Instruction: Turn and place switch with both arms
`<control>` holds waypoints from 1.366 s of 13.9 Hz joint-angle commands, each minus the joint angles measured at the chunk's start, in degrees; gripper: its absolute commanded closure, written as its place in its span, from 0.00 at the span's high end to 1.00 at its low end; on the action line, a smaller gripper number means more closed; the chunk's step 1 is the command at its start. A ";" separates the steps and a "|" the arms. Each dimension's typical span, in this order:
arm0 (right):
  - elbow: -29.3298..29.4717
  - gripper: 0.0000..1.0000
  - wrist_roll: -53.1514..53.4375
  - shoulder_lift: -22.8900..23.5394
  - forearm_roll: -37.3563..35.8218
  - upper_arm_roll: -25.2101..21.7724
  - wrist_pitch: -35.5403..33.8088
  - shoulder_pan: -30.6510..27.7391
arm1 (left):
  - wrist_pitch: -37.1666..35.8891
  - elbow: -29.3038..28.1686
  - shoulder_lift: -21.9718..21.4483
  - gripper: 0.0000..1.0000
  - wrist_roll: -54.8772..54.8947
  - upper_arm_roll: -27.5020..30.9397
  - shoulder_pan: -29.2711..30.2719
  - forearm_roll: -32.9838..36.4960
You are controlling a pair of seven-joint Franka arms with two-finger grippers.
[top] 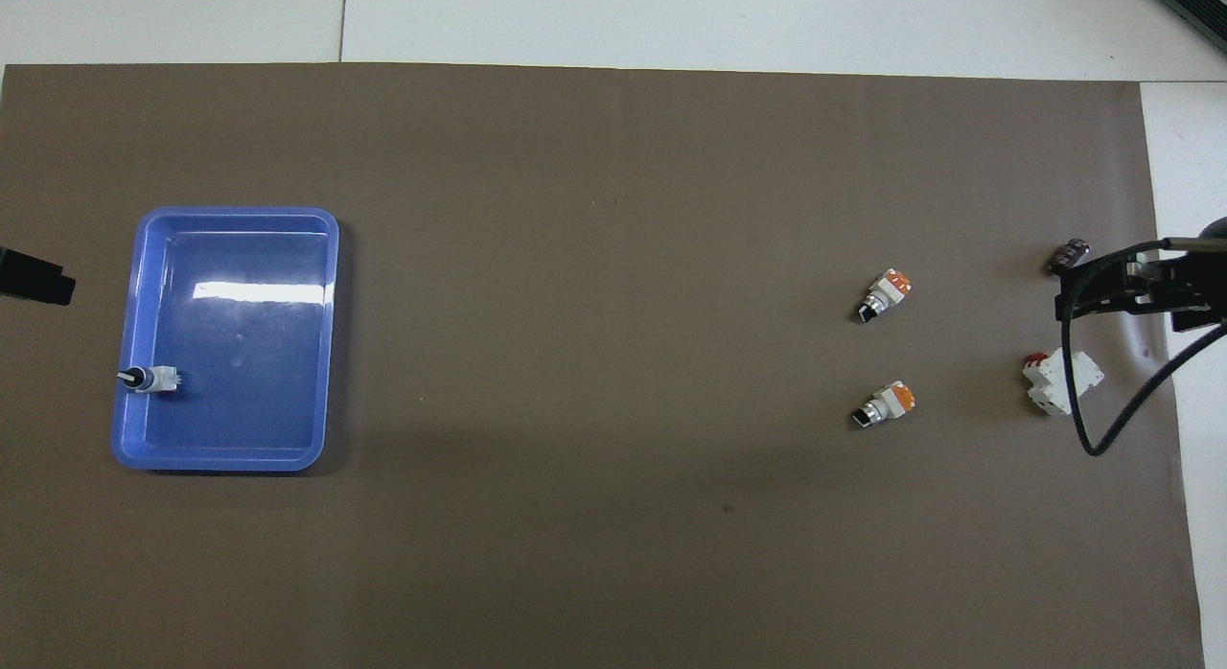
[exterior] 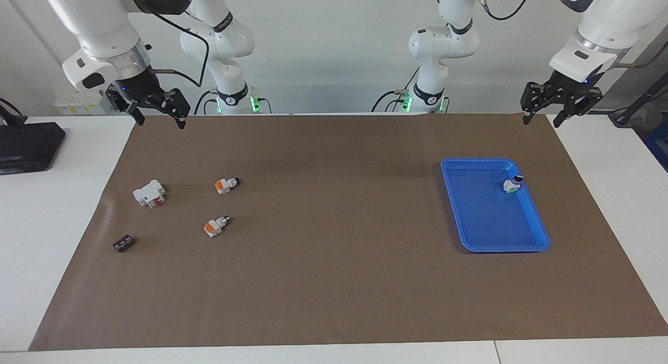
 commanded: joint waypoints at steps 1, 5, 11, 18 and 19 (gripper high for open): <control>-1.59 1.00 -1.20 -1.13 0.44 0.10 0.62 -0.40 | 4.41 -2.62 -1.33 1.00 -5.19 0.05 -0.21 -2.01; -1.68 1.00 -0.42 -1.13 0.44 0.01 0.62 -0.40 | 9.60 -6.83 -2.82 1.00 -5.56 -0.04 -0.47 -1.92; -2.03 1.00 0.81 -1.30 0.62 0.10 0.27 -0.31 | 10.22 -9.83 -3.36 1.00 -5.65 -0.04 -0.92 -1.39; -2.47 1.00 0.47 -1.65 0.53 0.01 1.58 -0.48 | 10.92 -10.45 -3.62 1.00 -7.40 -0.04 -0.92 -0.60; -2.47 1.00 0.38 -1.65 0.27 0.01 1.85 -0.48 | 10.49 -10.45 -3.62 0.99 -8.10 -0.04 -1.00 -0.60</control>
